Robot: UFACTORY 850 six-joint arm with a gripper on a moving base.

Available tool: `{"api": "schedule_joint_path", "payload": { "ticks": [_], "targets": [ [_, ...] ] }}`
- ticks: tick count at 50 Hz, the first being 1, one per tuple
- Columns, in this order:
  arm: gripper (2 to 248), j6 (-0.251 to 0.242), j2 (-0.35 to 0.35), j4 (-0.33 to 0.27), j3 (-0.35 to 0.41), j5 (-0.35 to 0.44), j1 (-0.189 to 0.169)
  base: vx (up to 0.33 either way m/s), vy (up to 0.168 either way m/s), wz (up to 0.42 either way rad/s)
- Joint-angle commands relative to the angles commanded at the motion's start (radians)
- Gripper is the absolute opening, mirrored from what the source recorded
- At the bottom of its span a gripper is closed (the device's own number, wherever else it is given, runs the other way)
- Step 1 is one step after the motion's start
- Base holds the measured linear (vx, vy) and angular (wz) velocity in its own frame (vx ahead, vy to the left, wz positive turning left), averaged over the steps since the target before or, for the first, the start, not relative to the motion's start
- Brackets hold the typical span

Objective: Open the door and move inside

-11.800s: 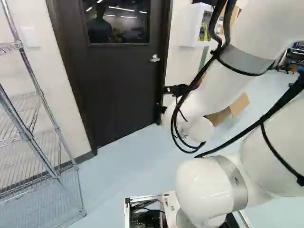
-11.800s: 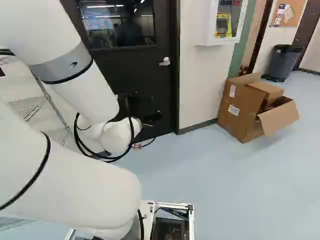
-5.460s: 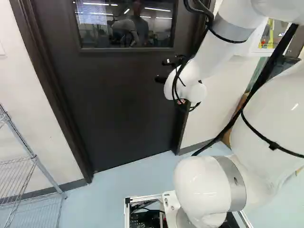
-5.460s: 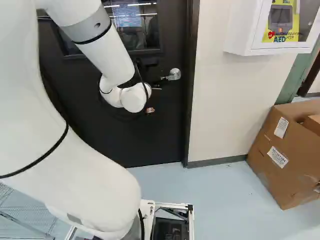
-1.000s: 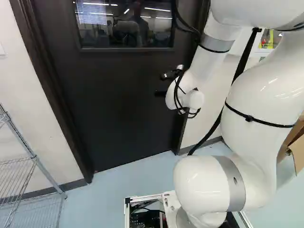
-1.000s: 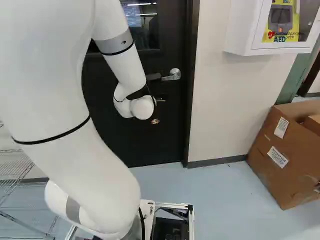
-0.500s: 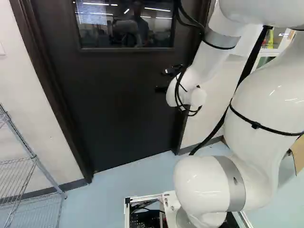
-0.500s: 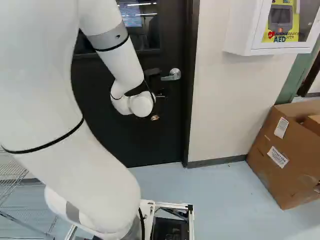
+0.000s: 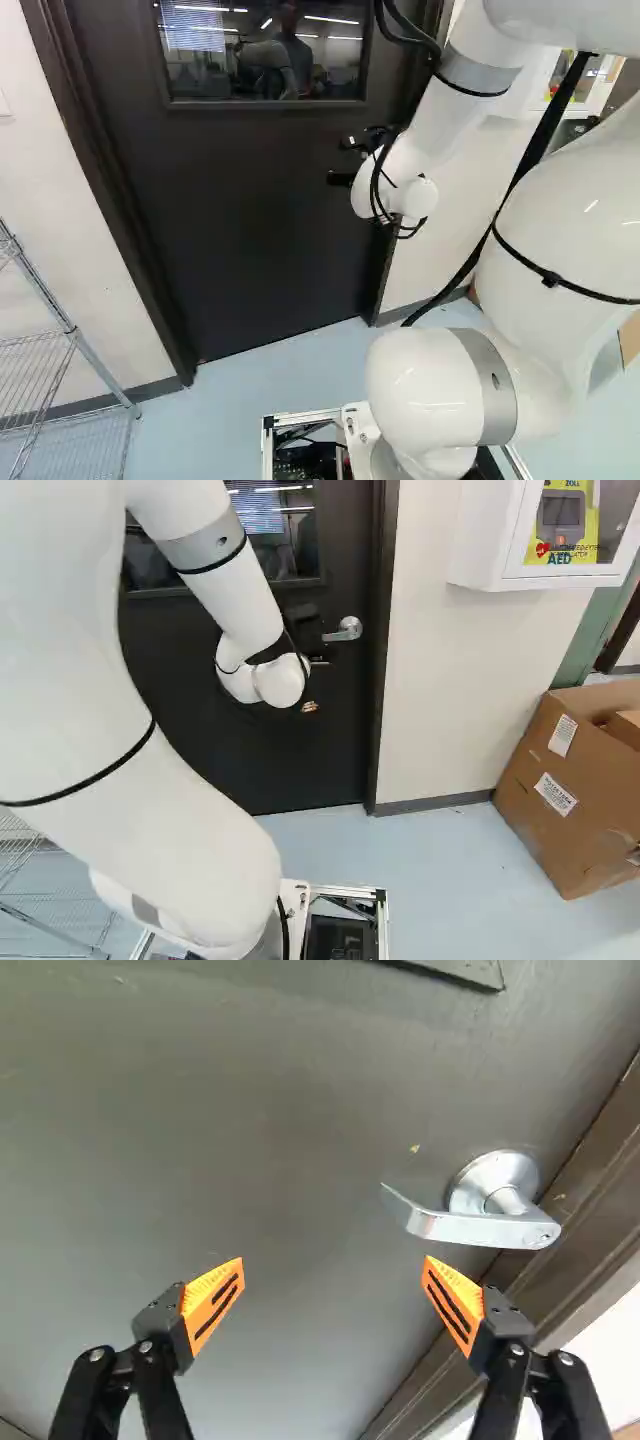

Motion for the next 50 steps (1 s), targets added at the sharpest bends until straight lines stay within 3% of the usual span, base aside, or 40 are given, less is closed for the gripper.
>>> {"api": "schedule_joint_path", "payload": {
  "ticks": [26, 50],
  "targets": [
    [247, 0.0, 0.049, 0.0, -0.013, 0.0, 0.0, 0.0, 0.0, 0.0],
    [247, 0.0, 0.008, 0.0, -0.058, 0.0, -0.001, 0.0, 0.0, 0.0]
  ]
}}
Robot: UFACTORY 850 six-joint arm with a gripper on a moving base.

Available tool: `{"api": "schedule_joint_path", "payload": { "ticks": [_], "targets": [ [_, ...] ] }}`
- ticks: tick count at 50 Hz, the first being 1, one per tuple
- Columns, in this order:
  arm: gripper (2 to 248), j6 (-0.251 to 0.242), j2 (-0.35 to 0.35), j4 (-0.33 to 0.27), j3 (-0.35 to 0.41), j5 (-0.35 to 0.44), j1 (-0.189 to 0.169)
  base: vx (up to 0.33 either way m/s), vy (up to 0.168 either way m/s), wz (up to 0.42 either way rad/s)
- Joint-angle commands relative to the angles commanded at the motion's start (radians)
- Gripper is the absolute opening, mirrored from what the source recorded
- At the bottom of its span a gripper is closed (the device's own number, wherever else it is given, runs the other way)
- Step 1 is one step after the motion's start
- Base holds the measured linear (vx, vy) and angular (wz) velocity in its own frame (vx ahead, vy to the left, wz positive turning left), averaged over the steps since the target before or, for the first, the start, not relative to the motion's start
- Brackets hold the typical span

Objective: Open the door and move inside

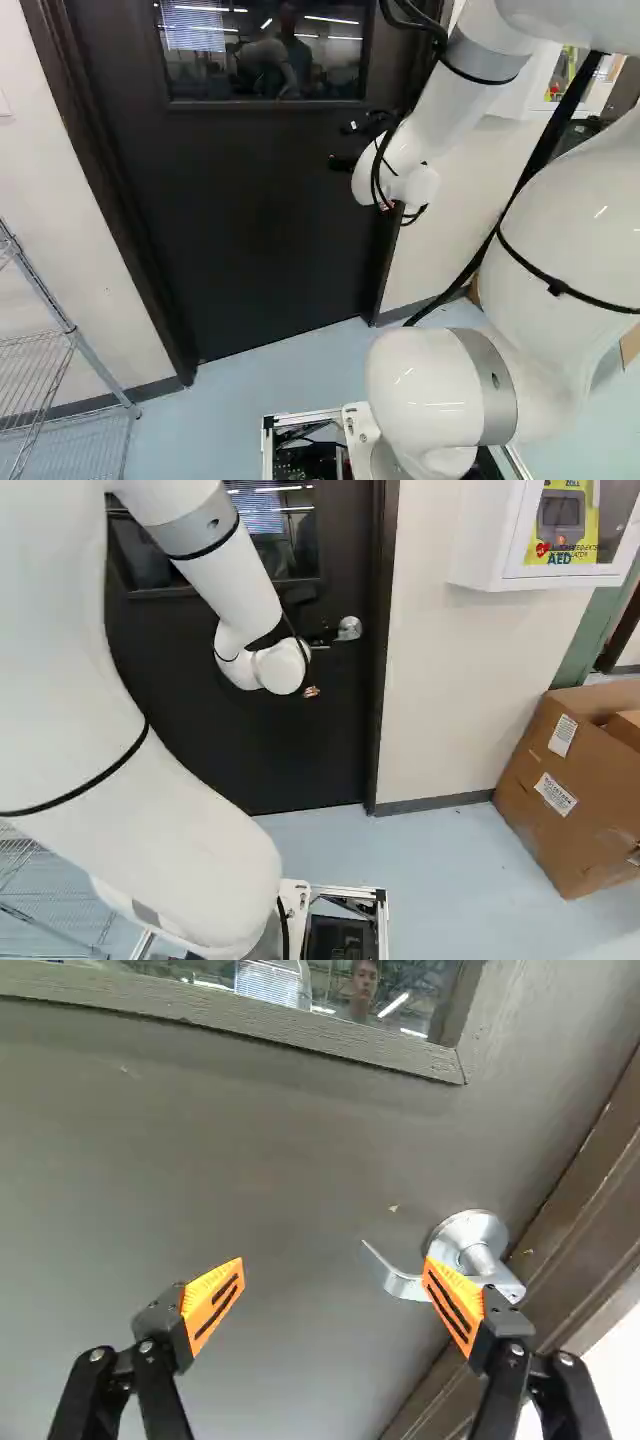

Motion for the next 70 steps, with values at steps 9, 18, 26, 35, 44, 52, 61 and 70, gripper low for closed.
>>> {"api": "schedule_joint_path", "payload": {
  "ticks": [9, 18, 26, 35, 44, 52, 61, 70],
  "targets": [
    [247, 0.0, -0.021, 0.0, -0.021, 0.0, -0.001, 0.0, 0.0, 0.0],
    [247, 0.0, -0.046, 0.0, -0.045, 0.0, -0.003, 0.0, 0.0, 0.0],
    [247, 0.0, -0.07, 0.0, -0.07, 0.0, -0.008, 0.0, 0.0, 0.0],
    [247, 0.0, -0.1, 0.0, -0.1, 0.0, -0.014, 0.0, 0.0, 0.0],
    [247, 0.0, -0.126, 0.0, -0.128, 0.0, -0.017, 0.0, 0.0, 0.0],
    [247, 0.0, -0.138, 0.0, -0.14, 0.0, -0.017, 0.0, 0.0, 0.0],
    [247, 0.0, -0.14, 0.0, -0.142, 0.0, -0.017, 0.0, 0.0, 0.0],
    [247, 0.0, -0.149, 0.0, -0.139, 0.0, -0.017, 0.0, 0.0, 0.0]
  ]
}}
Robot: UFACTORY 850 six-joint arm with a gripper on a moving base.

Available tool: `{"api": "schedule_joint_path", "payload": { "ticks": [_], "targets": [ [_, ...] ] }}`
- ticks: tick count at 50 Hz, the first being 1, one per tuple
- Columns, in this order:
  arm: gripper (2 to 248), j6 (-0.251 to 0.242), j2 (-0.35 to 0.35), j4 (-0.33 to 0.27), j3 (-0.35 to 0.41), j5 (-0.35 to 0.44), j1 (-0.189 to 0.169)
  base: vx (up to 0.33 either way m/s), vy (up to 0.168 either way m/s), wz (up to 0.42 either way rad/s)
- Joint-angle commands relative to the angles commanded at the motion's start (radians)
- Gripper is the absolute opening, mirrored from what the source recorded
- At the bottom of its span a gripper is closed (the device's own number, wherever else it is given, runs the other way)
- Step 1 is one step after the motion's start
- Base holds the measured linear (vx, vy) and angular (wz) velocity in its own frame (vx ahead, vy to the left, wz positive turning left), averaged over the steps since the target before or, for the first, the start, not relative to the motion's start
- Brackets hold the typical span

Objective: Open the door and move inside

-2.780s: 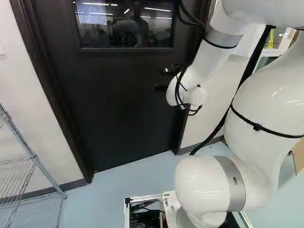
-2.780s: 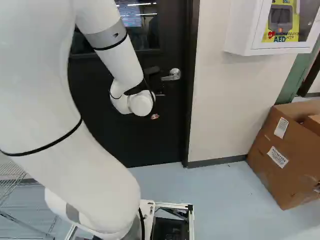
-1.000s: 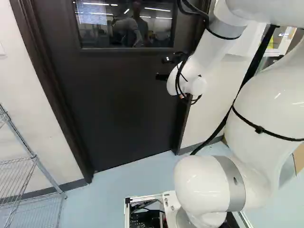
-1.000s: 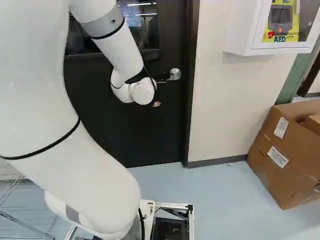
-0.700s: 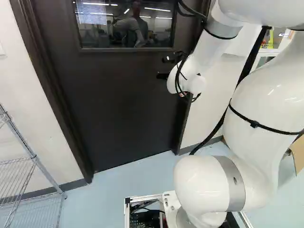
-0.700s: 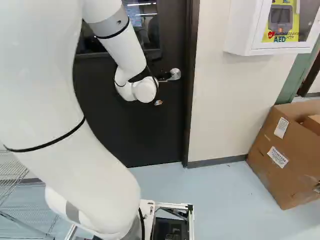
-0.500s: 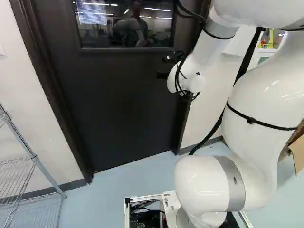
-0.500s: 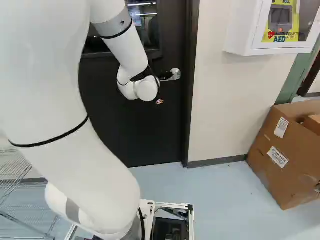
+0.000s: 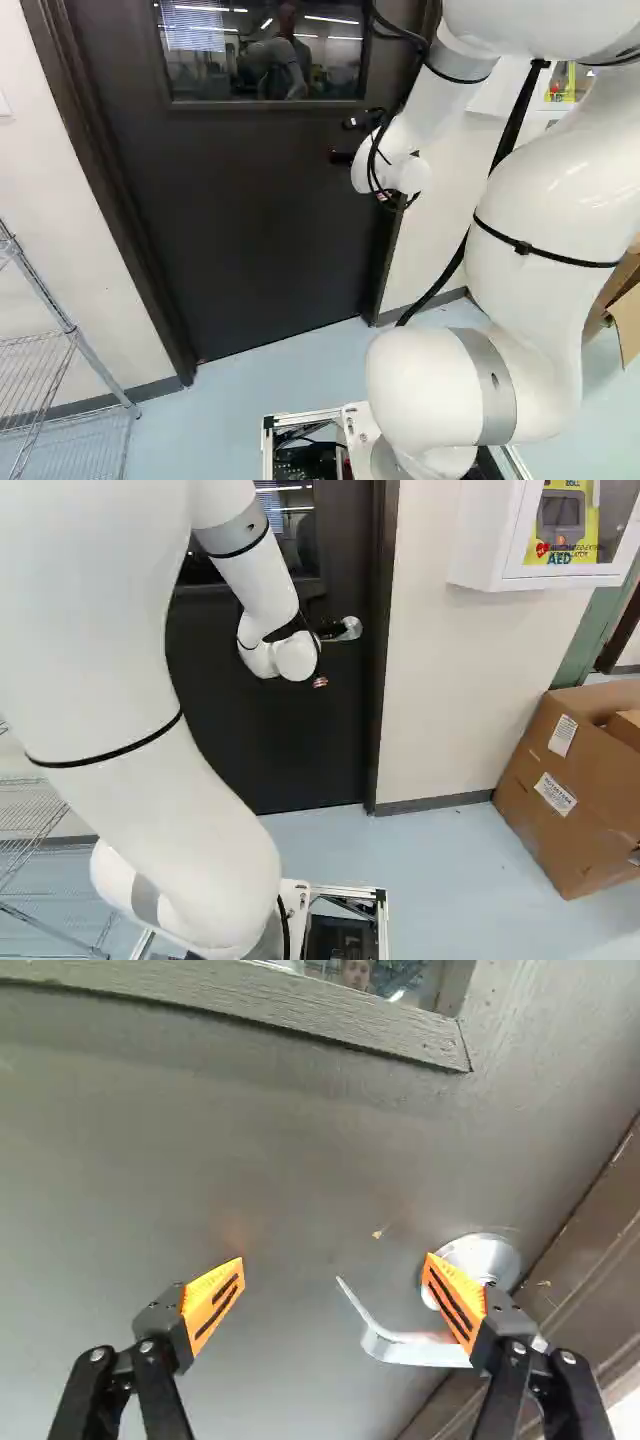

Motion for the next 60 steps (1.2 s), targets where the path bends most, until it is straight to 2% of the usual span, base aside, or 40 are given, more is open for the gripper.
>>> {"api": "schedule_joint_path", "payload": {
  "ticks": [60],
  "targets": [
    [247, 0.0, -0.12, 0.0, 0.012, 0.0, 0.0, 0.0, 0.0, 0.0]
  ]
}}
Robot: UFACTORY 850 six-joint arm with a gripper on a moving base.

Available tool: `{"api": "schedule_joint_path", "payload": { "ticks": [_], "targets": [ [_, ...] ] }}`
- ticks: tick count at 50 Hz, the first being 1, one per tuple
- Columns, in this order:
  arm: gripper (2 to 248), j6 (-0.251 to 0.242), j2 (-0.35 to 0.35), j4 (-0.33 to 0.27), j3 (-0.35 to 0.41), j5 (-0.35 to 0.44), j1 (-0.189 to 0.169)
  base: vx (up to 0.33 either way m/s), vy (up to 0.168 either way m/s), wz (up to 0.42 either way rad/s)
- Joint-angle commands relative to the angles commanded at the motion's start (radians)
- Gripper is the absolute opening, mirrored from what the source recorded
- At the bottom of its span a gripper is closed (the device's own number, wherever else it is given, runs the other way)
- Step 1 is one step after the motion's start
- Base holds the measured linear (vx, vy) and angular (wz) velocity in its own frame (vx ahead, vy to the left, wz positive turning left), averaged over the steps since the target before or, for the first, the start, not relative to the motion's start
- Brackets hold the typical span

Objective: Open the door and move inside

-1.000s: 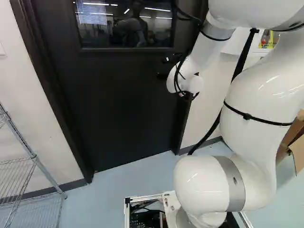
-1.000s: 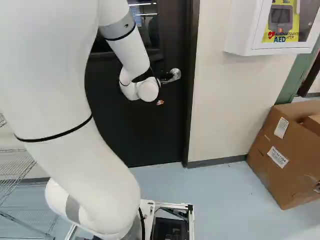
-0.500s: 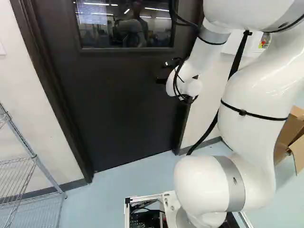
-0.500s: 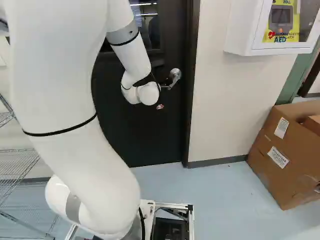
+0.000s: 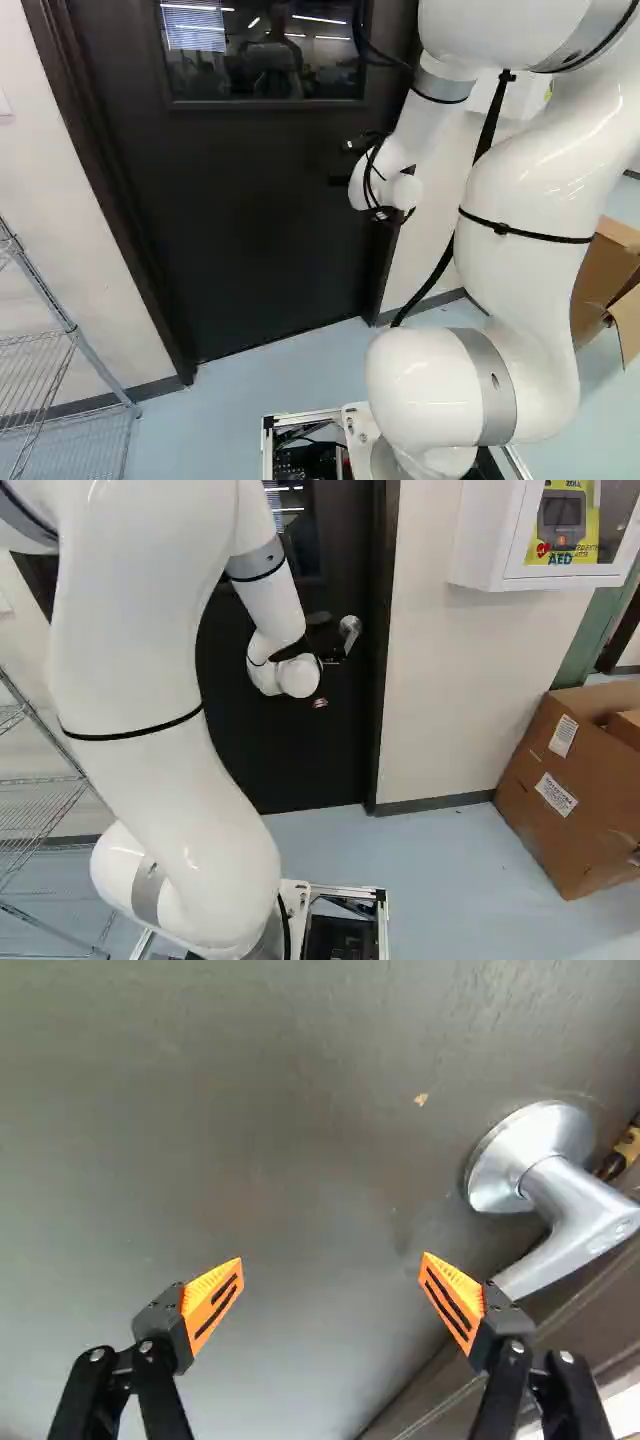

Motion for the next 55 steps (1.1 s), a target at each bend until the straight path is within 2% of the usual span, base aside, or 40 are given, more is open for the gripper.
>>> {"api": "schedule_joint_path", "payload": {
  "ticks": [19, 55],
  "targets": [
    [247, 0.0, -0.063, 0.0, -0.029, 0.0, 0.009, 0.0, 0.0, 0.0],
    [247, 0.0, -0.132, 0.0, -0.108, 0.0, 0.015, 0.0, 0.0, 0.0]
  ]
}}
